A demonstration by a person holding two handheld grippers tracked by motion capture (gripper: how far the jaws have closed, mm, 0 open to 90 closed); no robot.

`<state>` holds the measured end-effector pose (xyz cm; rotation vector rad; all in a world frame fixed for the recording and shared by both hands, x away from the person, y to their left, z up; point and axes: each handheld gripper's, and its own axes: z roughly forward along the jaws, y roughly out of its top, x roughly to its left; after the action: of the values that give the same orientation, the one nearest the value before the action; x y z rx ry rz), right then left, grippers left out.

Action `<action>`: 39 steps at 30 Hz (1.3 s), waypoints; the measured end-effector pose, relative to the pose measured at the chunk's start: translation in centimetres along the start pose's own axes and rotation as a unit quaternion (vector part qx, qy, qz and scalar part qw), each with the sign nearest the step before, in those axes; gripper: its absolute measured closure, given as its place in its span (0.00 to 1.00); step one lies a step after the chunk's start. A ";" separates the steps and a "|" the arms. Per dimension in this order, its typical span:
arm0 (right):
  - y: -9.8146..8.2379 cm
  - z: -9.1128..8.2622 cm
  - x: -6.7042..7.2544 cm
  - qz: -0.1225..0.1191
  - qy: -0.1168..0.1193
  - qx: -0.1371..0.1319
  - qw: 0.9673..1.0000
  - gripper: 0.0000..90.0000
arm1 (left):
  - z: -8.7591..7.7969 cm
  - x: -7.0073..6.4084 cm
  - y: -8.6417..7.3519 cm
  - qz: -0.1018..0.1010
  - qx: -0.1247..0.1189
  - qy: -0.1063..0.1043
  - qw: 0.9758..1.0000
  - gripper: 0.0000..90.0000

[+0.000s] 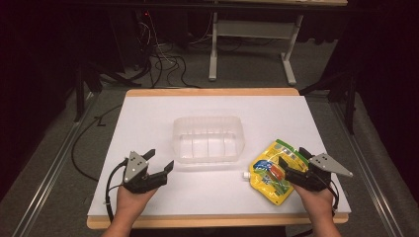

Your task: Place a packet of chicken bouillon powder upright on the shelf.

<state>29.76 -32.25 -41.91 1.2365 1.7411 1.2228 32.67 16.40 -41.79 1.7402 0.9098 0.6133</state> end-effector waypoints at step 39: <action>-3.3 -1.7 2.2 -0.017 0.079 0.088 0.993 0.26 | 2.3 0.3 -0.2 -0.018 0.013 -0.013 1.000 0.37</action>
<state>26.53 -31.10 -44.44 1.2311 2.0132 1.1962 34.56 15.43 -42.72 1.7475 0.9316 0.5566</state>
